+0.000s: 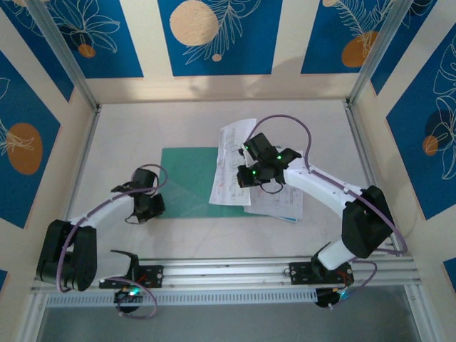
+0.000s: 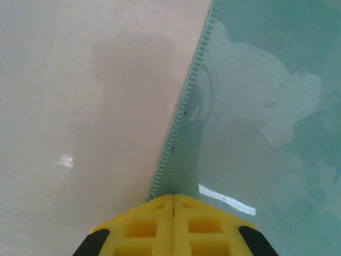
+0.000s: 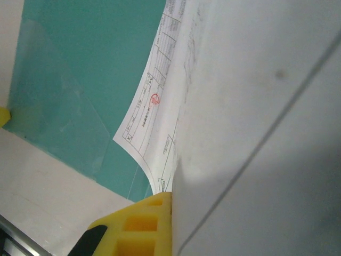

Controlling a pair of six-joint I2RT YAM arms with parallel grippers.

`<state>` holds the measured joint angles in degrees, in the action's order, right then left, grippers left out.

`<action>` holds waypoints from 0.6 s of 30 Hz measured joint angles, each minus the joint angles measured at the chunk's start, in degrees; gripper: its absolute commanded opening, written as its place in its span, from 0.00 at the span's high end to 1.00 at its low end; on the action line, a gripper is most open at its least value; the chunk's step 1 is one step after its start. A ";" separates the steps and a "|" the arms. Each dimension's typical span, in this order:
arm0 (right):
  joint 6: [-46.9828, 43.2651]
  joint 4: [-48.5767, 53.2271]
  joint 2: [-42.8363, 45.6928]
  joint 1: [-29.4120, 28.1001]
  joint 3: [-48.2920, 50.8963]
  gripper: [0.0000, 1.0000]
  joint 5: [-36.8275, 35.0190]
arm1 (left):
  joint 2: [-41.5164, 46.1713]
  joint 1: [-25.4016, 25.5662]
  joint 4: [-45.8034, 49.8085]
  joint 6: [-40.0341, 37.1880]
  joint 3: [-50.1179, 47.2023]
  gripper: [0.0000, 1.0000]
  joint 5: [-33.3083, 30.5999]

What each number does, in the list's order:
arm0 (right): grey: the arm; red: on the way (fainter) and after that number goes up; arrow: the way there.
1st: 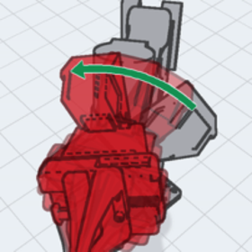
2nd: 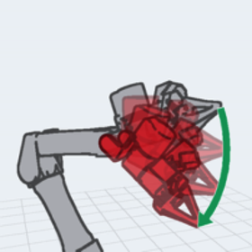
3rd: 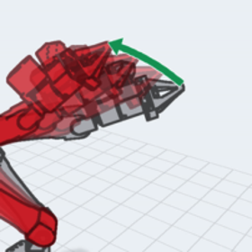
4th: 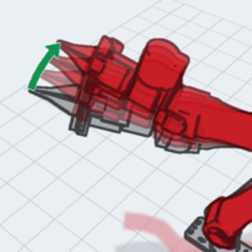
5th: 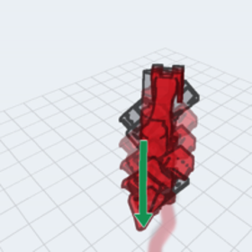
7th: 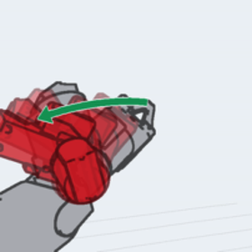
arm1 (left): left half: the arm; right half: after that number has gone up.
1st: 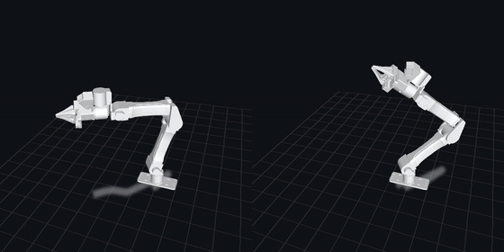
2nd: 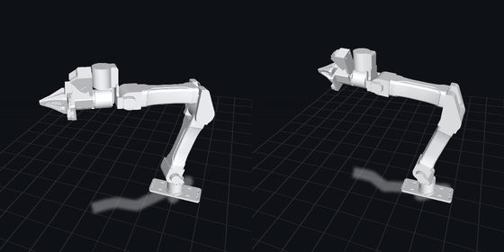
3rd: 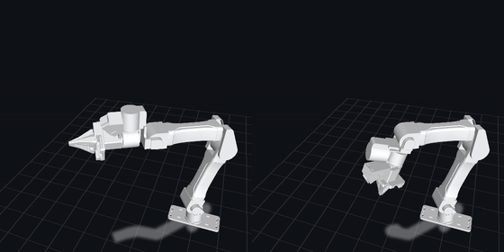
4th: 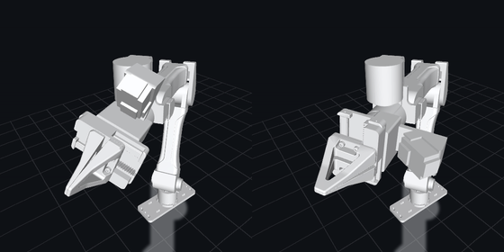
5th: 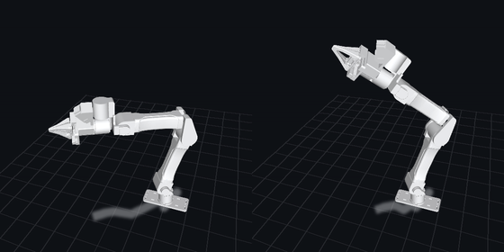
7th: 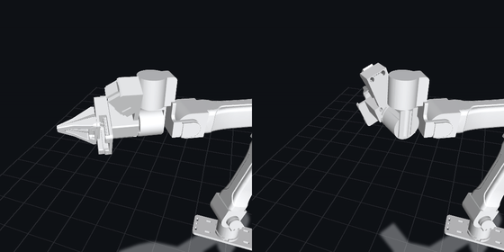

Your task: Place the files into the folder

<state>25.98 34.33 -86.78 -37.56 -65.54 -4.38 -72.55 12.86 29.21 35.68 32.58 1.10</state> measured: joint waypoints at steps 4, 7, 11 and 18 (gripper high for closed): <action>0.26 -0.46 -0.02 -0.74 0.07 1.00 0.87 | 1.81 0.00 0.24 0.00 -0.09 1.00 -0.02; 0.59 -1.18 -0.02 -0.90 0.35 1.00 2.05 | 3.87 -0.02 0.57 0.02 -0.09 1.00 -0.04; 0.68 -3.78 -0.37 -0.52 1.95 1.00 4.50 | 6.36 -0.46 1.97 0.02 -0.09 1.00 -0.09; 1.27 -11.45 -2.34 6.19 7.50 1.00 15.06 | 6.99 -3.93 3.48 -0.04 -0.09 1.00 0.02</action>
<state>27.24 22.87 -89.12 -31.38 -58.04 10.68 -65.56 8.93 32.69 35.64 32.49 1.13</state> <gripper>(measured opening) 0.070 0.038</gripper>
